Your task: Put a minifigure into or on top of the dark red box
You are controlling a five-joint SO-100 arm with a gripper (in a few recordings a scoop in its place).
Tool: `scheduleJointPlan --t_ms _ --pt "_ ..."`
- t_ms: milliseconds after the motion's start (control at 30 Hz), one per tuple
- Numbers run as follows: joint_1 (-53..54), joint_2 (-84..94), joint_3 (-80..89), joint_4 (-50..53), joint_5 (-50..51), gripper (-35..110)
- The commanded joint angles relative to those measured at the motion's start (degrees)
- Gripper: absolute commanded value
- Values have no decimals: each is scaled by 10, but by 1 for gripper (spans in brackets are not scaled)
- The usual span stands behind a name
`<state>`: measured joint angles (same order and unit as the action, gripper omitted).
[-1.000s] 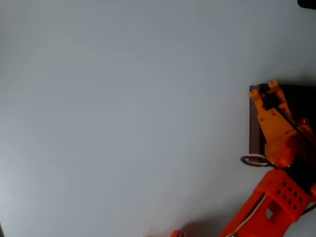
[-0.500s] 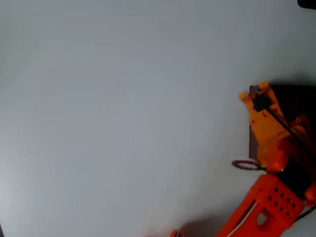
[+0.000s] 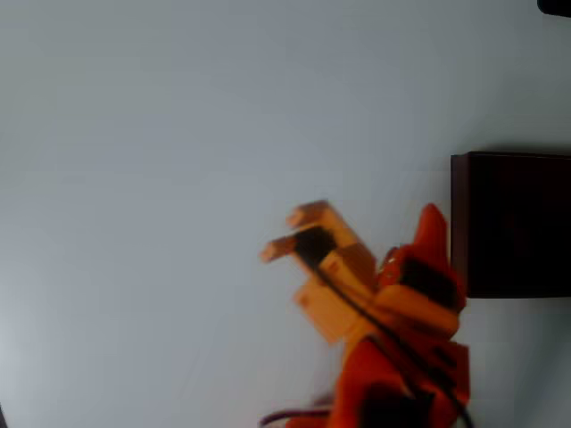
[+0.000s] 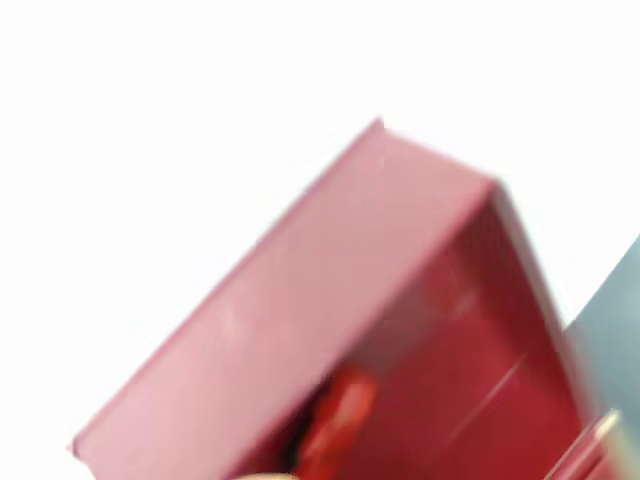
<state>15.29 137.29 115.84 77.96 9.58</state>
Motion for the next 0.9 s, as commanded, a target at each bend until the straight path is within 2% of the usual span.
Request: scheduleJointPlan --t_ms 0,367,567,667,867 --pt "-54 113 44 27 24 23" --pt "-229 334 185 69 70 22" --pt "-276 420 250 53 76 0" --pt "-291 450 277 51 71 0" --pt "-282 547 349 58 0 1"
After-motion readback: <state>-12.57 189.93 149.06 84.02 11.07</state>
